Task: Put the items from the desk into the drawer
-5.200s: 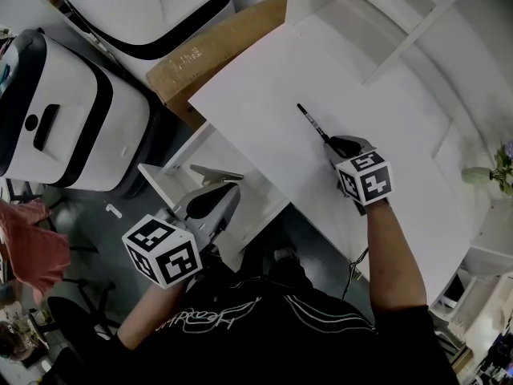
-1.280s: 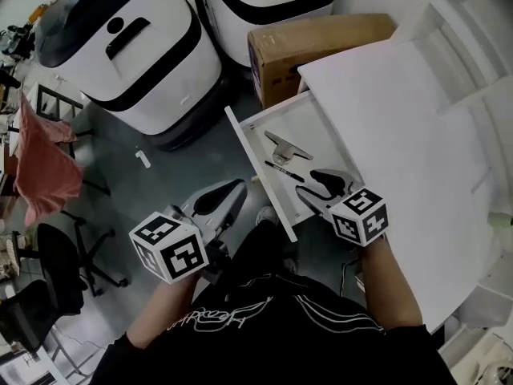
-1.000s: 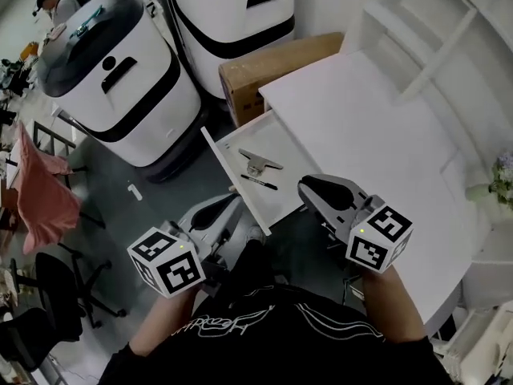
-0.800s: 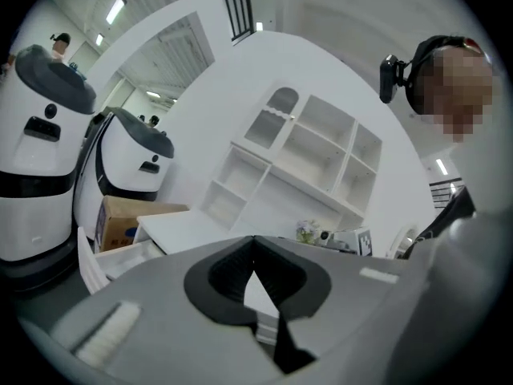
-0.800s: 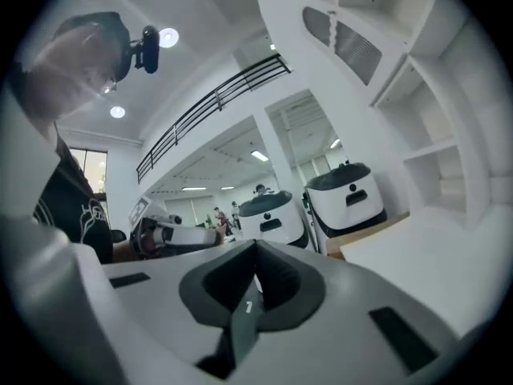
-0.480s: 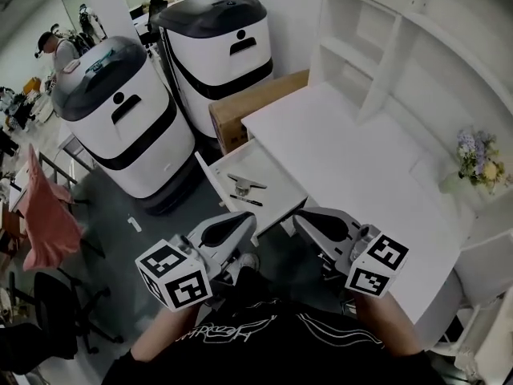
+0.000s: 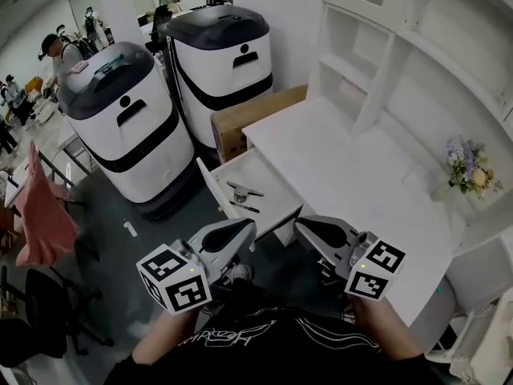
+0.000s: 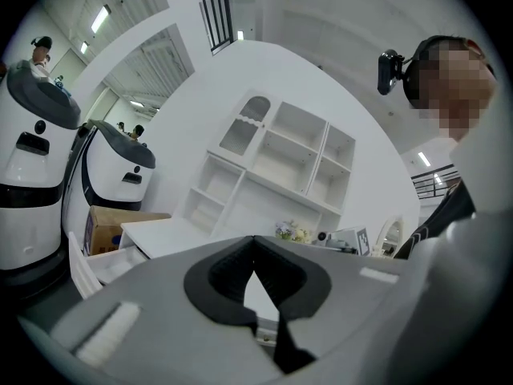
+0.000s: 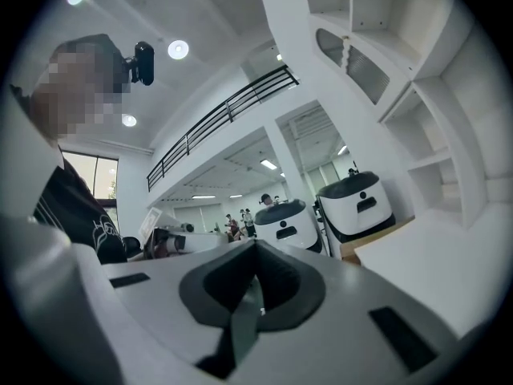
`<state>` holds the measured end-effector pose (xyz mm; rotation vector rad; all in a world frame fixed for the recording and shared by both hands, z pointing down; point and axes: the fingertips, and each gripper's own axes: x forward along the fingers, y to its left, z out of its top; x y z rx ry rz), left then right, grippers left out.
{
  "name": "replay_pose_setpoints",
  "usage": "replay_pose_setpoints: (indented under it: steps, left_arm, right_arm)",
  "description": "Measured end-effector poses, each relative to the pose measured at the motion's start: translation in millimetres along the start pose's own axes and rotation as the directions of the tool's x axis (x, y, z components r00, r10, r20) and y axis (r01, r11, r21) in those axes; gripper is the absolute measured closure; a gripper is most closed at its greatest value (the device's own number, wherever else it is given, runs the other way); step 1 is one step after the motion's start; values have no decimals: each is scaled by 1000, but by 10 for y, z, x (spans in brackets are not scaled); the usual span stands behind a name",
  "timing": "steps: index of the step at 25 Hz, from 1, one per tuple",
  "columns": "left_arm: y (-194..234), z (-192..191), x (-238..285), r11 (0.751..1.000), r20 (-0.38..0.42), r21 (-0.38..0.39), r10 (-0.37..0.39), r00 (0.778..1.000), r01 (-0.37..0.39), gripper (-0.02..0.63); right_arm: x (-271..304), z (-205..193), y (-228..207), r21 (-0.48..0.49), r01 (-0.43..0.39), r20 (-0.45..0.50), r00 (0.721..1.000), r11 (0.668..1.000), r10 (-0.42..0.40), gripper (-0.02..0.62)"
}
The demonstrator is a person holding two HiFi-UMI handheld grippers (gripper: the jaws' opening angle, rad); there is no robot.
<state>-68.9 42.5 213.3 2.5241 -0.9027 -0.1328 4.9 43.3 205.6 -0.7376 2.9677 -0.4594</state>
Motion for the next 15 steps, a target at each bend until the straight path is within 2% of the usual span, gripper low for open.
replay_pose_setpoints:
  steps: [15]
  left_arm:
    - [-269, -29, -64, 1000, 13, 27, -7, 1000, 7, 597]
  right_arm:
    - [-124, 18, 166, -17, -18, 11, 1000, 1000, 19, 588]
